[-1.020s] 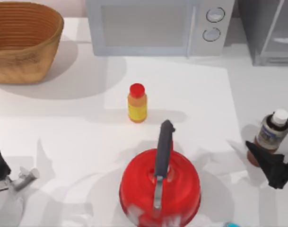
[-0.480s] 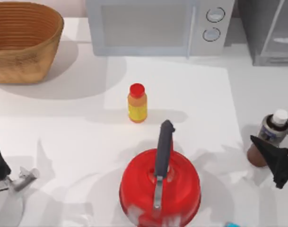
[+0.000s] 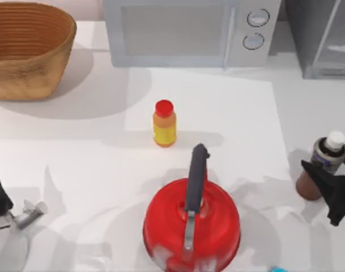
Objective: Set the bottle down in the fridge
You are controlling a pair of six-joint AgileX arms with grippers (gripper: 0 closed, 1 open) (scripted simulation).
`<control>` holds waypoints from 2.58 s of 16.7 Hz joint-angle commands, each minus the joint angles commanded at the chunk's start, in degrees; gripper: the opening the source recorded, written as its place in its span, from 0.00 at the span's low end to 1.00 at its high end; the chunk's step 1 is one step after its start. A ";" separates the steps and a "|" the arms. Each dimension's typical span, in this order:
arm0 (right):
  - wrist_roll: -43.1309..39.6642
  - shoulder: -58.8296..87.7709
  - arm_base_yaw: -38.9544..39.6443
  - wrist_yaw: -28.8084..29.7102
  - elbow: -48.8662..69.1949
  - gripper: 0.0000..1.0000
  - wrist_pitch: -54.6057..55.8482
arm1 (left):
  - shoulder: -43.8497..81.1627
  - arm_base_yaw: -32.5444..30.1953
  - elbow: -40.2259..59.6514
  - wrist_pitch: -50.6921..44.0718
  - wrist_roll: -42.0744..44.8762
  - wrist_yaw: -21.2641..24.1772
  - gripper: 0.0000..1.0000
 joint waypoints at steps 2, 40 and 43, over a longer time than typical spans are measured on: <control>0.00 0.00 0.00 0.00 0.00 0.01 0.00 | 0.00 0.00 0.00 0.00 0.00 0.00 1.00; -6.72 -50.71 -15.08 -1.86 2.88 0.01 -61.92 | 0.00 0.00 0.00 0.00 0.00 0.00 1.00; -0.65 -68.42 -10.11 10.82 -0.63 0.01 -66.87 | 0.00 0.00 0.00 0.00 0.00 0.00 1.00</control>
